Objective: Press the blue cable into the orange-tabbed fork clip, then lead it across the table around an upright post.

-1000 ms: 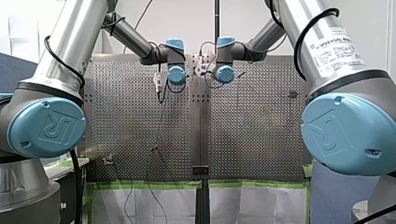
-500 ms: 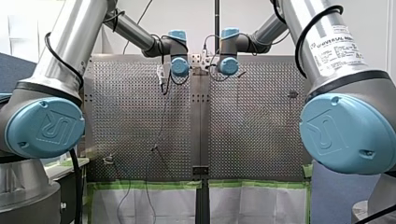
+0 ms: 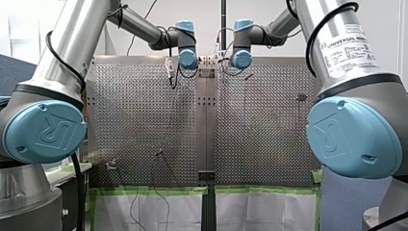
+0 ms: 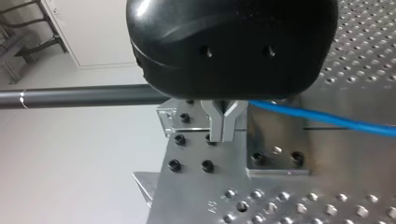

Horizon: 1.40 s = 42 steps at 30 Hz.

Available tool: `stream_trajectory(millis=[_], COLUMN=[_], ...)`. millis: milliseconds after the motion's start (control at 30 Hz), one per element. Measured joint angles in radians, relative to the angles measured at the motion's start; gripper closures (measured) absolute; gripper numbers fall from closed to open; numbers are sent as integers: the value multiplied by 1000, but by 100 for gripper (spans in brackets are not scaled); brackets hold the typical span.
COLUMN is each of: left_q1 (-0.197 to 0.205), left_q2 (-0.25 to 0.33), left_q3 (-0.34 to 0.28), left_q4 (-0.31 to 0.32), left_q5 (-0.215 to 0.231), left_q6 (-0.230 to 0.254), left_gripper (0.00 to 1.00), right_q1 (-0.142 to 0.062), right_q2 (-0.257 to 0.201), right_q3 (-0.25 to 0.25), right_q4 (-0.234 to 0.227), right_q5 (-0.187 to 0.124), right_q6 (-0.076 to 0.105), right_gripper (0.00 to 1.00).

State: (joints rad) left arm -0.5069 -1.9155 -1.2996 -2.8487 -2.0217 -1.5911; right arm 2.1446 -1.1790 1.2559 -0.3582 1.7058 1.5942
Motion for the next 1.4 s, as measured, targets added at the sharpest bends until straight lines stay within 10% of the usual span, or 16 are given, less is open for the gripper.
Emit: stream_trajectory(millis=[1400], left_q1=[-140], left_q2=[-169], left_q3=[324], left_q4=[-171], left_q5=[3], left_q6=[3], left_gripper=[98], right_q1=[-177], right_q2=[-47], right_q3=[0], right_q4=[71], right_q5=[-39], right_q6=[13], right_gripper=[100])
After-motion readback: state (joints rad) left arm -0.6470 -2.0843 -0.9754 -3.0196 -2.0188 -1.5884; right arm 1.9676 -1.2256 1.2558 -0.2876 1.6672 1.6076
